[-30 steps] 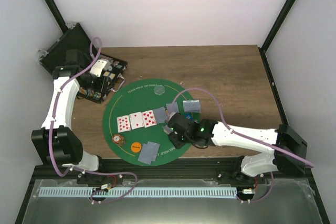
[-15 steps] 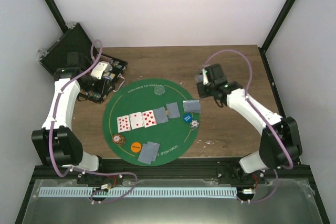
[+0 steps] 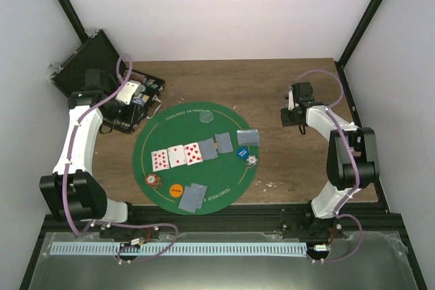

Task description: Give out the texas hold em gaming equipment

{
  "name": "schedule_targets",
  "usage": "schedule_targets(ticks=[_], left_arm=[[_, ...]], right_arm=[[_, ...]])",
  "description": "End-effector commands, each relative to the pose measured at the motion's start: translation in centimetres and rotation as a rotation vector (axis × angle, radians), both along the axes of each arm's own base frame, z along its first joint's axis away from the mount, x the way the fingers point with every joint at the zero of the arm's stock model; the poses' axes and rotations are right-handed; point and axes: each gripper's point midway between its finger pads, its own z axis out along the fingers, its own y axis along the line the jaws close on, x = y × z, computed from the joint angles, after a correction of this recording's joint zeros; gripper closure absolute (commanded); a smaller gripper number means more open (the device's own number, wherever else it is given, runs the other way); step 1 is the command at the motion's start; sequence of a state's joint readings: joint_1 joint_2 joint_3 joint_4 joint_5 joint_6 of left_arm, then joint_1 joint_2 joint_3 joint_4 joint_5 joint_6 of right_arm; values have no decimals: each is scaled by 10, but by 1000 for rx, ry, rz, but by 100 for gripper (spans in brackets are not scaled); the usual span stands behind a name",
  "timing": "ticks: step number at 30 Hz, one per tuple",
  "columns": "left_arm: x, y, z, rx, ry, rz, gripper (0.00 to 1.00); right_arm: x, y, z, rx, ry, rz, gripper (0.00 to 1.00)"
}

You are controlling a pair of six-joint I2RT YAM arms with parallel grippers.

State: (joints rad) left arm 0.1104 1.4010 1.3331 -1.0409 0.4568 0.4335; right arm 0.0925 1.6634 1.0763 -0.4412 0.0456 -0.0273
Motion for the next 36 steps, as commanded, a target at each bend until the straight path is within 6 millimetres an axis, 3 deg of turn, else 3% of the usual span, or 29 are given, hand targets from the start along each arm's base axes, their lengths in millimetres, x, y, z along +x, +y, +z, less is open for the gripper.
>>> schedule_targets(ticks=[1, 8, 16, 29, 36], left_arm=[[5, 1, 11, 14, -41, -8, 58], [7, 1, 17, 9, -59, -8, 58], [7, 3, 21, 25, -73, -5, 58], [6, 5, 29, 54, -107, -14, 57], [5, 7, 30, 65, -110, -17, 57]], right_arm=[[3, -5, -14, 6, 17, 20, 52], [4, -14, -38, -14, 77, 13, 51], [1, -15, -51, -20, 111, 16, 48], [-6, -16, -61, -21, 156, 15, 30], [-11, -14, -55, -4, 158, 5, 13]])
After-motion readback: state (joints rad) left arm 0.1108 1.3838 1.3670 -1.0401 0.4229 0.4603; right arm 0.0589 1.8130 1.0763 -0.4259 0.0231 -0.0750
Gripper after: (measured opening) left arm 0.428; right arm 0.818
